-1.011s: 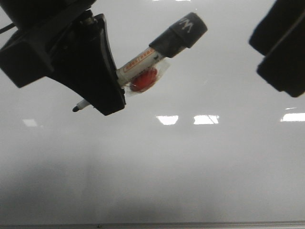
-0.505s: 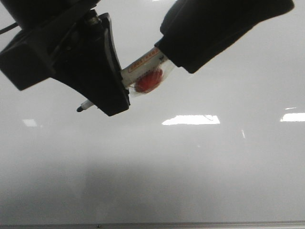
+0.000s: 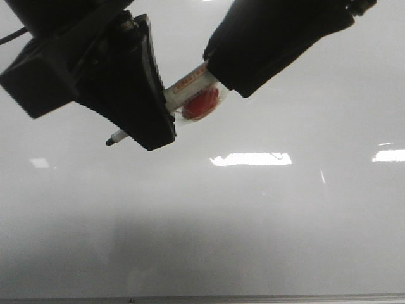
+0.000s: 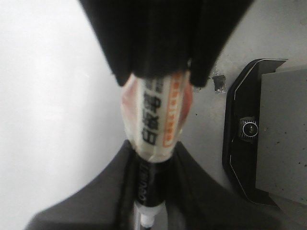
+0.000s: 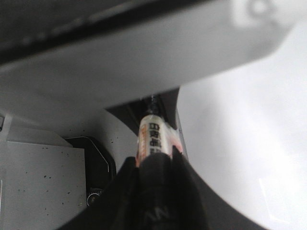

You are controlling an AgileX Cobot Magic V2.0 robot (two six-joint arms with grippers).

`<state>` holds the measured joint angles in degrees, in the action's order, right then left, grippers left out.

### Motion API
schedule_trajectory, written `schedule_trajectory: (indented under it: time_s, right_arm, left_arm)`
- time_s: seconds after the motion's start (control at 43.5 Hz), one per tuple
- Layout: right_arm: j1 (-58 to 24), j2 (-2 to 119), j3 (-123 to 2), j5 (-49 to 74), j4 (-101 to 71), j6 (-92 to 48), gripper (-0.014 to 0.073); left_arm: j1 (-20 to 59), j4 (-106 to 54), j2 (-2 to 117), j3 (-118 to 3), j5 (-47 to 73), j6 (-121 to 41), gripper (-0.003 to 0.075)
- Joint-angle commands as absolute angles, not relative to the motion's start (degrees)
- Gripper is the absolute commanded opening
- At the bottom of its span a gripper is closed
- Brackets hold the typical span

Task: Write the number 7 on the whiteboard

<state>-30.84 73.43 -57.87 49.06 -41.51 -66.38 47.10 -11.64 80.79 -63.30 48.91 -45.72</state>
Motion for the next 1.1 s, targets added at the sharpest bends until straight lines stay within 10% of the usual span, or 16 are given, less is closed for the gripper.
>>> schedule_trajectory:
  time_s: [0.0, 0.322, 0.758, 1.08]
  right_arm:
    - [-30.7, 72.3, -59.8, 48.0, -44.1, -67.1, 0.0051]
    - [-30.6, 71.6, -59.8, 47.4, -43.8, -65.8, -0.0066]
    - [-19.6, 64.1, -60.9, 44.5, -26.1, -28.2, -0.0066]
    - [-21.2, 66.7, -56.8, 24.8, -27.8, -28.4, -0.0066]
  left_arm:
    - [47.6, -12.8, 79.2, -65.2, 46.4, -45.6, -0.0008]
    - [47.4, -10.2, 76.7, -65.3, 46.3, -41.4, 0.0471]
    - [31.3, -8.8, 58.1, -57.2, 46.2, -25.5, 0.0479]
    - [27.7, -10.6, 54.0, -53.2, 40.4, -24.8, 0.0479]
